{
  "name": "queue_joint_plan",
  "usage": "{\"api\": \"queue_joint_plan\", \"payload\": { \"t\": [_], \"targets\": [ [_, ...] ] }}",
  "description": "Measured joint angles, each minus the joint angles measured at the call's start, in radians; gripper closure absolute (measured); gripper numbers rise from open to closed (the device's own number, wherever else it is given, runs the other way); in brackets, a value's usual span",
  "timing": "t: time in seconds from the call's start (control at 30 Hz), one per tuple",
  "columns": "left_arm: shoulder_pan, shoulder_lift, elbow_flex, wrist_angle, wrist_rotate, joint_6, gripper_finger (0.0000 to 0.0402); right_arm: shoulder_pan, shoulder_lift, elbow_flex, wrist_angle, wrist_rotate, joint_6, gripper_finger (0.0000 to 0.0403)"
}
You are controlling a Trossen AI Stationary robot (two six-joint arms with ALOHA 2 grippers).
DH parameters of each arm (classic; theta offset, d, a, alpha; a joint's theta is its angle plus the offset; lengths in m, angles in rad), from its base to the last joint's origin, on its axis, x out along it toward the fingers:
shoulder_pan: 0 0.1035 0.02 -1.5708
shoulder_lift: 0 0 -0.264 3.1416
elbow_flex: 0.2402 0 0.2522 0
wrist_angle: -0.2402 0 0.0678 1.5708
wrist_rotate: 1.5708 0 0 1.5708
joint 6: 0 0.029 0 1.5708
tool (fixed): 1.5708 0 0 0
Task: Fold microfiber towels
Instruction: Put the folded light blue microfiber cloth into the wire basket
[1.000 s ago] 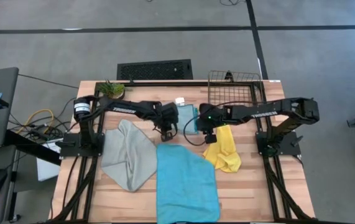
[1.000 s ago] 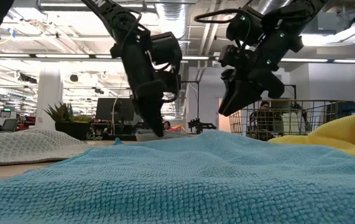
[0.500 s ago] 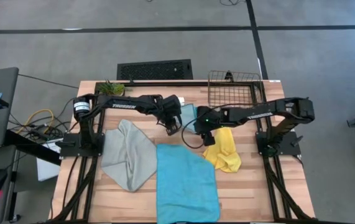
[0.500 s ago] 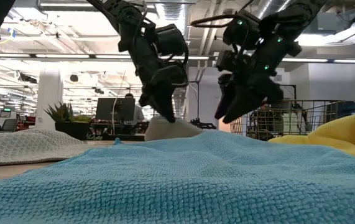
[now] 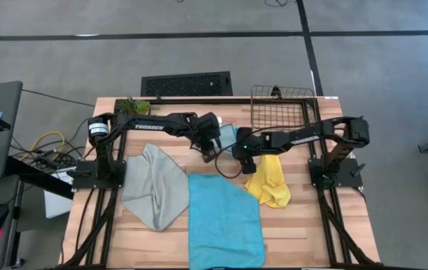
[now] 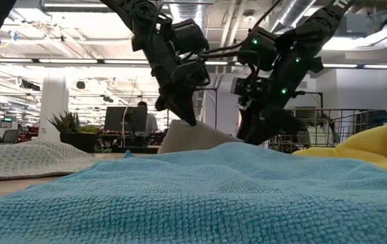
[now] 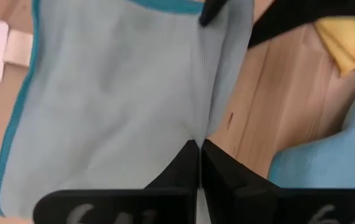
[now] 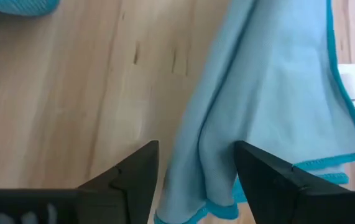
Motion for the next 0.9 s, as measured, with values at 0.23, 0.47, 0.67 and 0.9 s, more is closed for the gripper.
{"api": "queue_joint_plan", "payload": {
  "t": [0.23, 0.47, 0.67, 0.9],
  "targets": [
    [0.000, 0.000, 0.000, -0.039, -0.001, 0.012, 0.0401, 0.019, -0.015, 0.001, 0.004, 0.006, 0.000, 0.0168],
    [0.000, 0.000, 0.000, -0.042, 0.008, 0.013, 0.0401, 0.034, -0.013, 0.001, 0.030, 0.033, 0.001, 0.0168],
    [-0.002, 0.000, 0.000, -0.042, 0.031, 0.012, 0.0401, 0.015, -0.012, 0.001, 0.037, 0.033, 0.001, 0.0168],
    [-0.002, -0.001, 0.000, -0.040, 0.032, 0.009, 0.0401, -0.019, -0.012, 0.001, 0.027, 0.008, 0.001, 0.0168]
  ]
}}
